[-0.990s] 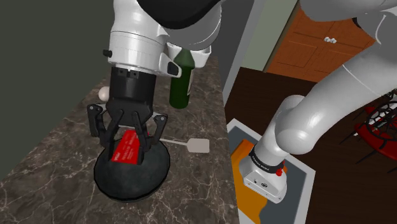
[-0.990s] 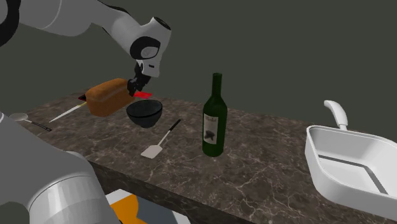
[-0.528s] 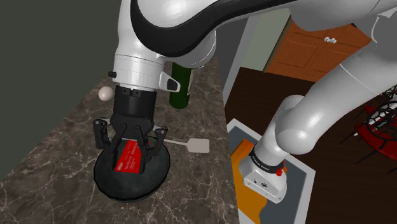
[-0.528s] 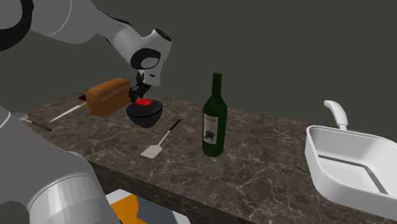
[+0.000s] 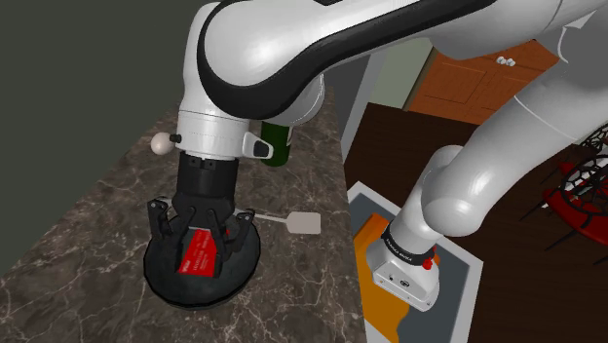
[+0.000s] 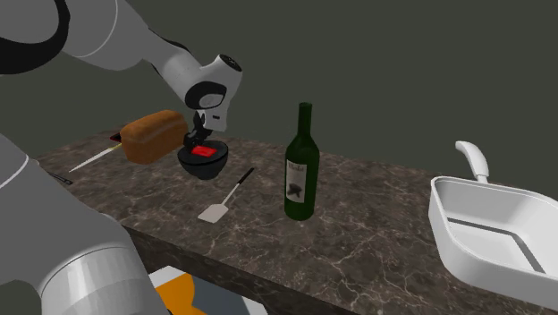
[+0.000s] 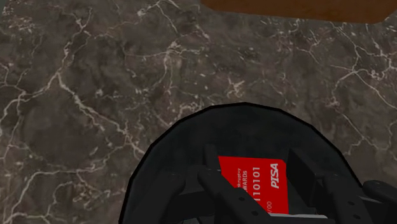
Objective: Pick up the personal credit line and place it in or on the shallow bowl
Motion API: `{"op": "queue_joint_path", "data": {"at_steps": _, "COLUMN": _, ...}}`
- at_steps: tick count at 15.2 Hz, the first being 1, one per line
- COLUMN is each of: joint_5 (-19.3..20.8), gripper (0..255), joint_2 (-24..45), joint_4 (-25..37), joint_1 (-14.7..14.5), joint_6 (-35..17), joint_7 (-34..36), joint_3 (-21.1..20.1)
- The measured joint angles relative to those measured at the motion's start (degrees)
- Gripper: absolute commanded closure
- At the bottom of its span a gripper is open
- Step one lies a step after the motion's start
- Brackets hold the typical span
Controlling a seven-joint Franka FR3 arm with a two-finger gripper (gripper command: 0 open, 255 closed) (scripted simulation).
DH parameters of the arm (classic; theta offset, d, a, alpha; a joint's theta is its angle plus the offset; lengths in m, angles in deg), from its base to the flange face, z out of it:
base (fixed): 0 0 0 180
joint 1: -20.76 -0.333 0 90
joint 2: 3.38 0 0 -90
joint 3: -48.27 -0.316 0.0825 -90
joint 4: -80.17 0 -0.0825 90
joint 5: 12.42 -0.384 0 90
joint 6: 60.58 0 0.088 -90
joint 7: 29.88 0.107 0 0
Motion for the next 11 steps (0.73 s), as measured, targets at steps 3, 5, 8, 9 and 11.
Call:
{"op": "queue_joint_path", "data": {"at_steps": 3, "joint_5": -0.05, "gripper": 255, "joint_2": 0.01, "joint_4": -0.11, "joint_1": -0.01, "joint_6": -0.10, "joint_7": -0.08, "joint_3": -0.01}}
{"op": "queue_joint_path", "data": {"at_steps": 5, "joint_5": -0.05, "gripper": 0, "joint_2": 0.02, "joint_4": -0.12, "joint_1": -0.01, "joint_6": -0.12, "joint_7": -0.10, "joint_3": -0.01}}
{"op": "queue_joint_path", "data": {"at_steps": 8, "joint_5": -0.05, "gripper": 0, "joint_2": 0.02, "joint_4": -0.12, "joint_1": -0.01, "joint_6": -0.12, "joint_7": -0.10, "joint_3": -0.01}}
{"op": "queue_joint_path", "data": {"at_steps": 9, "joint_5": -0.05, "gripper": 0, "joint_2": 0.02, "joint_4": -0.12, "joint_1": -0.01, "joint_6": -0.12, "joint_7": -0.10, "joint_3": -0.01}}
{"op": "queue_joint_path", "data": {"at_steps": 11, "joint_5": 0.14, "gripper": 0, "joint_2": -0.52, "joint_4": 0.10, "joint_1": 0.22, "joint_6": 0.83, "joint_7": -0.15, "joint_3": 0.47}}
